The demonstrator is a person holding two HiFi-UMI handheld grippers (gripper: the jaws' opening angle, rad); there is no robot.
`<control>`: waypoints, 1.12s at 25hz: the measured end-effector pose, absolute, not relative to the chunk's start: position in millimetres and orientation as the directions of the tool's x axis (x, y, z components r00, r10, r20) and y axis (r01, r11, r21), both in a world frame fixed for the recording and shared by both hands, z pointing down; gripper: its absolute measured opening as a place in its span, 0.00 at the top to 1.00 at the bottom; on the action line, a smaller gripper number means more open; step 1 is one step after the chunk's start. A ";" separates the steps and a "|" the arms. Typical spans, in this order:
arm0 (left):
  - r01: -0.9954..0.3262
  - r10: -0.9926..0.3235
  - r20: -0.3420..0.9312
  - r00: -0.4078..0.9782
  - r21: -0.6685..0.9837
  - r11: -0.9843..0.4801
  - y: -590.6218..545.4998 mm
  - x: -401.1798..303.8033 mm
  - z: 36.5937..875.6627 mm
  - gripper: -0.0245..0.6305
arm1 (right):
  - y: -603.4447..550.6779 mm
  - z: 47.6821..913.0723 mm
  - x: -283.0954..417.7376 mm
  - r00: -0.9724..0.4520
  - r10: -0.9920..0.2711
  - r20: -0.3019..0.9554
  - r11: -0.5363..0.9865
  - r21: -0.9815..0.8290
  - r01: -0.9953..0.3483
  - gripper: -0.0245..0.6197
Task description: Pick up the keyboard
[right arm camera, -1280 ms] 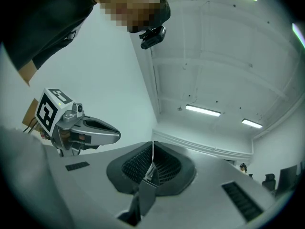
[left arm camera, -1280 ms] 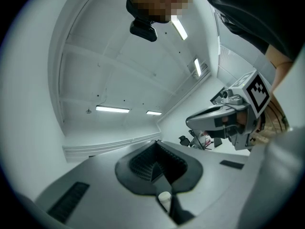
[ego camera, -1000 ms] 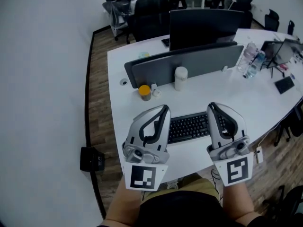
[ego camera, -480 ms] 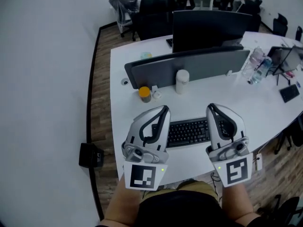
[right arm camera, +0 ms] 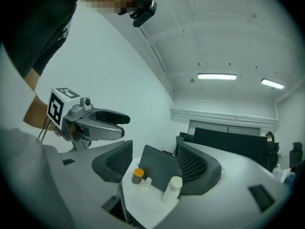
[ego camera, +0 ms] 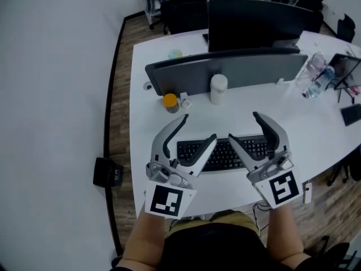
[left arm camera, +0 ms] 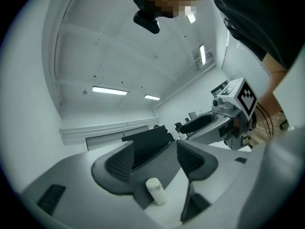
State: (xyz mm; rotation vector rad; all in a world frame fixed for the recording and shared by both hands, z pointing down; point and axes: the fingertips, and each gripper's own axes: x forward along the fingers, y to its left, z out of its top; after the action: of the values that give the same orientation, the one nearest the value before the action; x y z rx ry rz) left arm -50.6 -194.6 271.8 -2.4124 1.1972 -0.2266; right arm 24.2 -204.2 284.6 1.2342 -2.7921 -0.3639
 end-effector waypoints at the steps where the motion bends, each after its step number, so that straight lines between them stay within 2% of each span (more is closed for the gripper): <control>1: -0.718 -0.791 -0.031 0.611 -0.443 -0.537 -198.4 -51.5 278.3 0.52 | -209.2 292.6 28.7 -0.675 -0.737 -0.013 0.655 0.231 -0.720 0.54; 9: -0.746 -0.820 0.060 0.569 -0.382 -0.546 -223.9 -58.0 326.3 0.47 | -246.0 353.8 77.3 -0.635 -0.759 0.141 0.651 0.161 -0.742 0.54; 15: -0.811 -0.856 0.132 0.501 -0.275 -0.517 -240.4 -78.1 377.8 0.46 | -264.6 408.3 113.1 -0.582 -0.768 0.266 0.630 0.156 -0.760 0.54; 23: -0.851 -0.848 0.295 0.441 -0.163 -0.499 -246.7 -99.5 446.3 0.46 | -274.1 476.2 162.6 -0.508 -0.758 0.408 0.593 0.108 -0.798 0.52; 28: -0.862 -0.829 0.395 0.396 -0.152 -0.484 -246.4 -111.7 489.2 0.46 | -277.3 513.9 186.3 -0.476 -0.736 0.481 0.572 0.066 -0.818 0.51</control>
State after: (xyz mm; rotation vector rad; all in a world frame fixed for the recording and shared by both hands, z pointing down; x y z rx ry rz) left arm -111.7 -246.4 489.2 -2.6881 1.6317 -0.6871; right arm 186.3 -277.3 513.9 1.2463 -2.3448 0.2380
